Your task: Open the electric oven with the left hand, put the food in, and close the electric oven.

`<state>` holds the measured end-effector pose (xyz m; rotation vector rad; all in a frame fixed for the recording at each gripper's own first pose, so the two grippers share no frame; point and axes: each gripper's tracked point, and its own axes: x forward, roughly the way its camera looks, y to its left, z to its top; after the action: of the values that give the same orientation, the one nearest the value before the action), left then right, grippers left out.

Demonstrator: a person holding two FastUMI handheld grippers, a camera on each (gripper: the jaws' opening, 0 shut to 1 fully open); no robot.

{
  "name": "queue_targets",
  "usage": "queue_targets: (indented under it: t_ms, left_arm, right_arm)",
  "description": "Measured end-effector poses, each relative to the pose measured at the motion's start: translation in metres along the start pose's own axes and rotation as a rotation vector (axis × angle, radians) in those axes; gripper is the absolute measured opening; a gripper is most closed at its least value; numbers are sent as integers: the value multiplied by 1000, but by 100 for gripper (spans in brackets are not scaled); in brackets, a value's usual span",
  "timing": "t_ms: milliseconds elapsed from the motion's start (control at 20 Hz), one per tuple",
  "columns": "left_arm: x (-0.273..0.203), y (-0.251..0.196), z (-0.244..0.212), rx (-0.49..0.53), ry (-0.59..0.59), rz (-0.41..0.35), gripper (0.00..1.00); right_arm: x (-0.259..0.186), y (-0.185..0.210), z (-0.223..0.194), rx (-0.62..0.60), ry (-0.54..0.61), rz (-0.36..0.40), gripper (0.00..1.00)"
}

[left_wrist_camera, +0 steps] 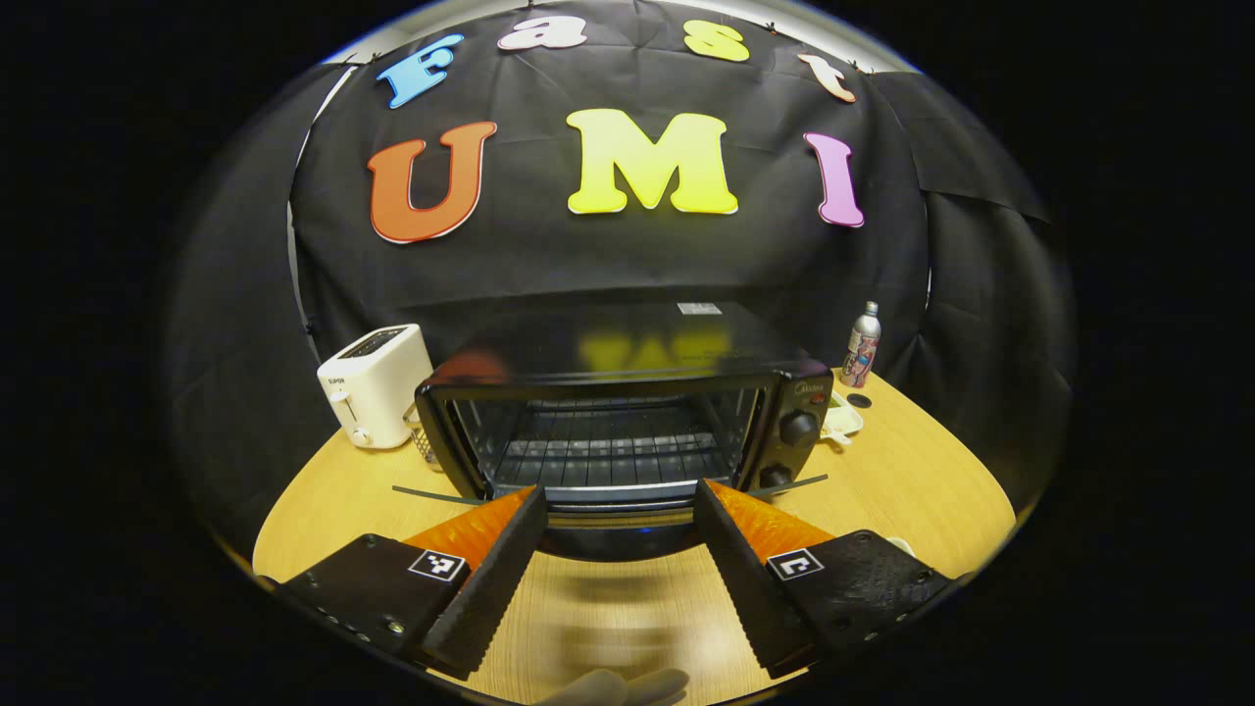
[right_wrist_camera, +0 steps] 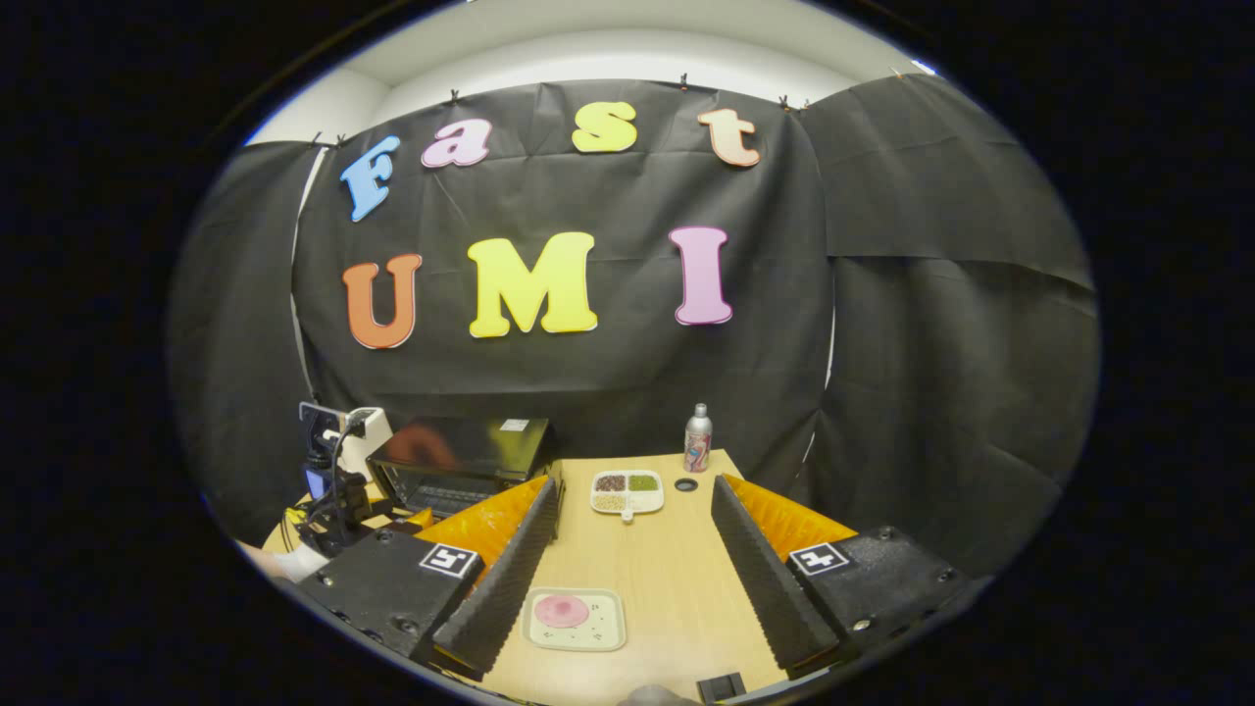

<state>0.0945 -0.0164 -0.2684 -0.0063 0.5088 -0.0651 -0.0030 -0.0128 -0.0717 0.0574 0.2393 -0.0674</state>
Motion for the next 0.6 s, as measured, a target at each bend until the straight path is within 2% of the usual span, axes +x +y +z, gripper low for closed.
queue_targets:
  t_ms: [100,150,200,300,400,600]
  left_arm:
    - [-6,-2,-16,-1,24,-1,96]
    - [-9,-2,-24,-1,37,-1,96]
    - [-12,-2,-32,-3,48,-1,96]
    - [-17,-4,-51,-12,84,-1,96]
    - [-18,-5,-66,-15,112,-2,96]
    - [-18,-7,-87,-3,143,-3,96]
  right_arm:
    - [0,2,-3,-6,5,2,96]
    - [-1,2,-6,-6,9,4,100]
    - [-2,3,-7,-7,14,5,96]
    - [-3,2,-12,-9,25,6,100]
    - [-5,2,-17,-14,34,6,96]
    - [-9,-3,-26,-31,55,1,96]
